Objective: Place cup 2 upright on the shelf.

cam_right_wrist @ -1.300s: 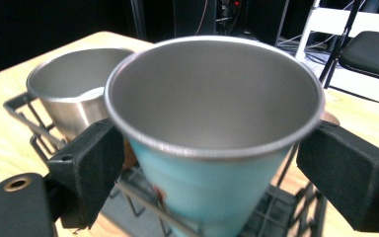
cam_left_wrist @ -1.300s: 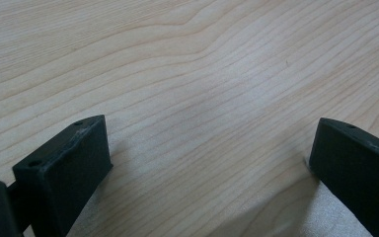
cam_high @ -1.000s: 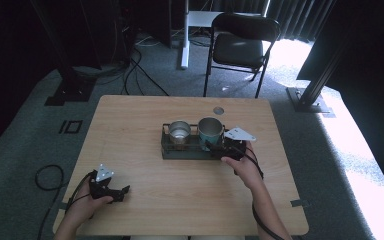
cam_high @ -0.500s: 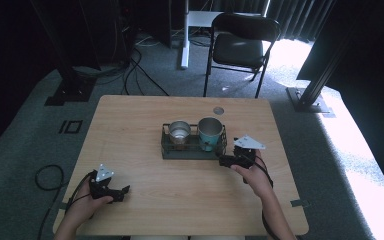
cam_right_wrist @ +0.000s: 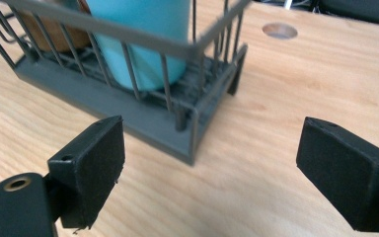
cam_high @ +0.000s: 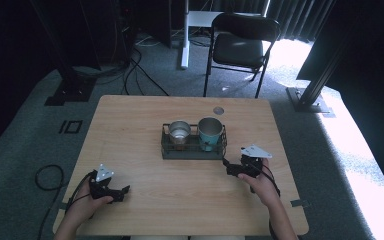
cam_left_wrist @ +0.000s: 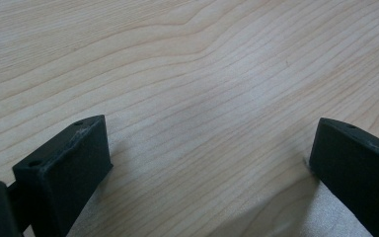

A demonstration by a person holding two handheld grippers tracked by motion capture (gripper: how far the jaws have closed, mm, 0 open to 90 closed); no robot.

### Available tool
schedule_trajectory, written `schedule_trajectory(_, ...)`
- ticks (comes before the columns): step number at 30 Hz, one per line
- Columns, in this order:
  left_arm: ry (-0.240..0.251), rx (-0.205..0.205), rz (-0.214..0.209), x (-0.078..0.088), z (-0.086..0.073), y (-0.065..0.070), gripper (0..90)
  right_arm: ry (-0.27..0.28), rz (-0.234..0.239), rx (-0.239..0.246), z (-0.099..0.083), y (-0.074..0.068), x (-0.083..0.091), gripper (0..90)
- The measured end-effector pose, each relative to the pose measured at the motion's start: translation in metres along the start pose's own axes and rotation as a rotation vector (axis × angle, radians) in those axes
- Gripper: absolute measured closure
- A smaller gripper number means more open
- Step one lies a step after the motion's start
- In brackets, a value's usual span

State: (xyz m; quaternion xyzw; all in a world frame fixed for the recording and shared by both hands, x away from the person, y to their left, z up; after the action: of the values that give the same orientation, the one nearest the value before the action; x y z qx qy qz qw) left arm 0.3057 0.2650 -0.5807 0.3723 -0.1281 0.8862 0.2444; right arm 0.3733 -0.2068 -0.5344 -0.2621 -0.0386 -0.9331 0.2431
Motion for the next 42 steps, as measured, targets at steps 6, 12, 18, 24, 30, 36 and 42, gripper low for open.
schedule_trajectory(6, 0.0, 0.0, 0.0, 0.0, 0.0, 0.0, 2.8, -0.029, 0.004, 0.007, -0.016, 0.006, 0.007, 10.9)
schedule_trajectory(12, 0.0, 0.0, 0.0, 0.0, 0.0, 0.0, 2.7, -0.044, -0.014, -0.022, -0.028, 0.013, 0.015, 10.9)
schedule_trajectory(18, 0.0, -0.001, 0.0, 0.0, 0.0, 0.0, 2.7, -0.069, -0.029, -0.033, -0.037, 0.021, 0.021, 10.9)
schedule_trajectory(24, 0.0, 0.0, 0.0, 0.0, 0.0, 0.0, 2.7, -0.093, -0.039, -0.04, -0.047, 0.029, 0.028, 10.9)
schedule_trajectory(30, 0.0, -0.001, 0.0, 0.0, 0.0, 0.0, 2.7, -0.128, -0.038, -0.031, -0.056, 0.032, 0.034, 10.9)
schedule_trajectory(36, 0.0, 0.0, 0.0, 0.0, 0.0, 0.0, 2.7, -0.147, -0.047, -0.032, -0.065, 0.037, 0.044, 10.9)
schedule_trajectory(42, 0.0, 0.0, 0.0, 0.0, 0.0, 0.0, 2.7, -0.172, -0.027, -0.011, -0.071, 0.04, 0.05, 12.4)
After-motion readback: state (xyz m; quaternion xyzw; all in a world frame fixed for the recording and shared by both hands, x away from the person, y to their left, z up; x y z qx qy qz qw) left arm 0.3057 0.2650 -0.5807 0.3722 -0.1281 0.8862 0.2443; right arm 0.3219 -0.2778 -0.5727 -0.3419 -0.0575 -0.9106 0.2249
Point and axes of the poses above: each handheld gripper's, and its own axes: x roughly backward along the jaws, z roughly out of its top, y roughly to its right, the point moved 3 cm from there along -x, roughly forward along the jaws, and after that the axes turned 3 degrees about -x, right-handed, at the moved point
